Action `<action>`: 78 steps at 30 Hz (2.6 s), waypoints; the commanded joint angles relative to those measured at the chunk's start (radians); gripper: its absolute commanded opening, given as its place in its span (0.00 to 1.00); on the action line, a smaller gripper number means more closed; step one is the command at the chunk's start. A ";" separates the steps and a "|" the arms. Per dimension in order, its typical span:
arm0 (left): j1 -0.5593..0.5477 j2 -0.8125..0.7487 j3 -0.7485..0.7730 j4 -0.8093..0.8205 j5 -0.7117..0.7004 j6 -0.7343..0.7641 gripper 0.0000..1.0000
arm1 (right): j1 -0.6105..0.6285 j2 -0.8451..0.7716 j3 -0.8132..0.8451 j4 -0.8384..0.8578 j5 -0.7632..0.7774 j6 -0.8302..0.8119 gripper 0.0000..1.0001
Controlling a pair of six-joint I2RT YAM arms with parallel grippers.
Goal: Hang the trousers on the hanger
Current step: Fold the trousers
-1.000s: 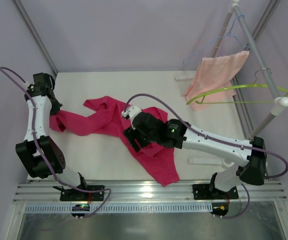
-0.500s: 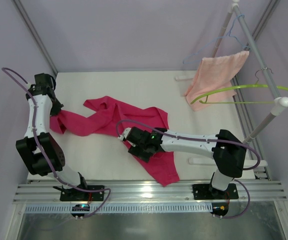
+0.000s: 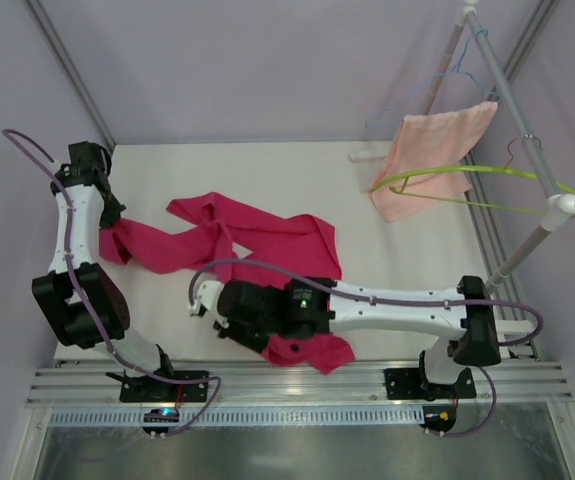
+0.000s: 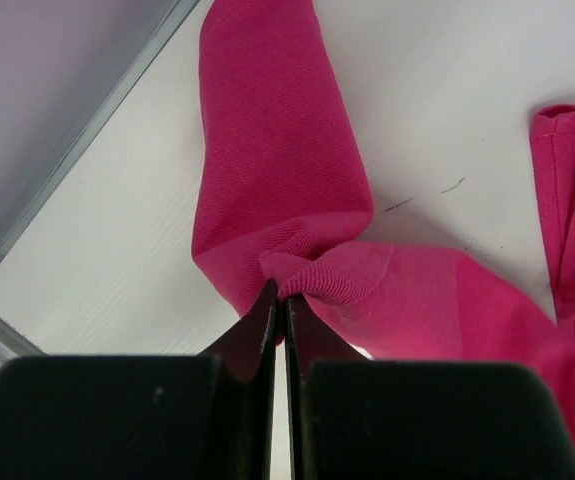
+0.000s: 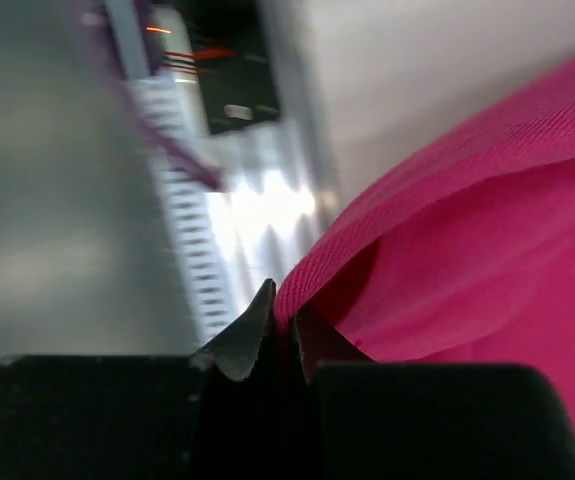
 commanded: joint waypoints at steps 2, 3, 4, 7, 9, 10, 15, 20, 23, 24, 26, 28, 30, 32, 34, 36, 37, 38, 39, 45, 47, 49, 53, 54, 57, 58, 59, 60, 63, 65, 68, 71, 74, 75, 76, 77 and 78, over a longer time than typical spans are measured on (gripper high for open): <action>-0.004 0.008 0.056 -0.042 -0.010 0.020 0.01 | 0.208 -0.083 -0.032 0.121 -0.281 0.175 0.05; -0.005 0.005 0.053 -0.045 -0.013 0.024 0.04 | 0.219 -0.075 -0.063 0.158 -0.276 0.201 0.08; -0.004 -0.002 0.047 -0.045 -0.013 0.028 0.07 | 0.227 -0.051 -0.094 0.170 -0.261 0.225 0.14; -0.005 -0.025 0.024 -0.034 0.006 0.028 0.18 | 0.236 -0.017 -0.189 0.174 -0.211 0.287 0.28; -0.007 -0.036 0.017 -0.025 0.058 0.031 0.29 | 0.233 -0.026 -0.185 0.106 -0.085 0.304 0.48; -0.008 -0.041 0.020 -0.024 0.086 0.034 0.33 | 0.230 -0.037 -0.169 0.083 -0.028 0.305 0.50; -0.100 -0.044 0.057 0.044 0.302 0.079 0.58 | 0.088 -0.179 -0.194 0.051 0.174 0.378 0.55; -0.238 0.060 0.171 -0.013 0.320 0.045 0.61 | -0.072 -0.224 -0.296 -0.047 0.414 0.624 0.55; -0.318 0.096 0.191 -0.013 0.193 0.005 0.63 | -0.110 -0.215 -0.307 -0.121 0.532 0.735 0.55; -0.327 0.109 0.192 -0.014 0.160 -0.008 0.63 | -0.115 -0.212 -0.309 -0.139 0.547 0.744 0.55; -0.332 0.114 0.183 0.004 0.126 -0.059 0.63 | -0.150 -0.210 -0.333 -0.136 0.575 0.755 0.55; -0.346 0.094 0.151 0.080 0.154 -0.102 0.67 | -0.188 -0.200 -0.381 -0.091 0.554 0.717 0.55; -0.369 0.074 0.100 0.174 0.296 -0.140 0.72 | -0.237 -0.189 -0.407 -0.052 0.555 0.683 0.55; -0.386 0.100 0.094 0.217 0.364 -0.165 0.73 | -0.280 -0.184 -0.415 0.012 0.537 0.586 0.55; -0.405 0.175 0.121 0.208 0.387 -0.180 0.73 | -0.303 -0.180 -0.416 0.090 0.514 0.459 0.55; -0.413 0.234 0.134 0.208 0.399 -0.182 0.74 | -0.346 -0.174 -0.415 0.167 0.479 0.358 0.56; -0.416 0.260 0.138 0.208 0.404 -0.185 0.74 | -0.369 -0.164 -0.409 0.195 0.463 0.318 0.56; -0.416 0.310 0.140 0.211 0.410 -0.193 0.74 | -0.391 -0.135 -0.392 0.212 0.431 0.269 0.57; -0.416 0.327 0.139 0.214 0.410 -0.196 0.74 | -0.437 -0.114 -0.358 0.216 0.417 0.238 0.57; -0.416 0.415 0.143 0.229 0.363 -0.211 0.77 | -0.560 0.053 -0.266 0.259 0.281 0.107 0.58; -0.416 0.444 0.183 0.219 0.358 -0.208 0.77 | -0.598 0.105 -0.206 0.218 0.259 0.075 0.57; -0.415 0.484 0.220 0.216 0.346 -0.208 0.77 | -0.624 0.165 -0.142 0.190 0.230 0.039 0.57; -0.400 0.551 0.273 0.209 0.346 -0.214 0.72 | -0.687 0.247 -0.067 0.155 0.146 -0.035 0.56; -0.390 0.570 0.275 0.211 0.350 -0.220 0.70 | -0.695 0.279 -0.038 0.147 0.138 -0.054 0.56; -0.372 0.579 0.267 0.240 0.367 -0.234 0.37 | -0.716 0.331 0.036 0.111 0.135 -0.089 0.36; -0.360 0.576 0.264 0.251 0.367 -0.240 0.16 | -0.721 0.363 0.056 0.101 0.139 -0.118 0.30; -0.353 0.574 0.261 0.254 0.363 -0.242 0.10 | -0.722 0.377 0.076 0.100 0.149 -0.139 0.15; -0.347 0.571 0.260 0.257 0.356 -0.242 0.03 | -0.722 0.397 0.129 0.097 0.155 -0.153 0.07; -0.314 0.551 0.261 0.265 0.335 -0.240 0.00 | -0.722 0.483 0.304 0.065 0.190 -0.195 0.04; -0.285 0.538 0.270 0.262 0.320 -0.239 0.00 | -0.722 0.571 0.424 0.025 0.218 -0.215 0.04; -0.237 0.518 0.293 0.234 0.257 -0.230 0.00 | -0.722 0.676 0.703 -0.007 0.242 -0.265 0.04; -0.200 0.498 0.321 0.196 0.191 -0.213 0.00 | -0.719 0.710 0.799 0.136 0.233 -0.311 0.04; -0.171 0.458 0.327 0.157 0.114 -0.185 0.00 | -0.701 0.655 0.705 0.360 0.218 -0.338 0.04; -0.157 0.434 0.323 0.156 0.097 -0.168 0.00 | -0.695 0.644 0.687 0.397 0.207 -0.338 0.04; -0.148 0.421 0.315 0.147 0.079 -0.162 0.00 | -0.690 0.646 0.690 0.440 0.170 -0.336 0.06; -0.142 0.409 0.312 0.141 0.042 -0.154 0.00 | -0.678 0.652 0.700 0.440 0.147 -0.334 0.10; -0.136 0.386 0.309 0.136 0.027 -0.141 0.00 | -0.673 0.662 0.734 0.436 0.114 -0.334 0.15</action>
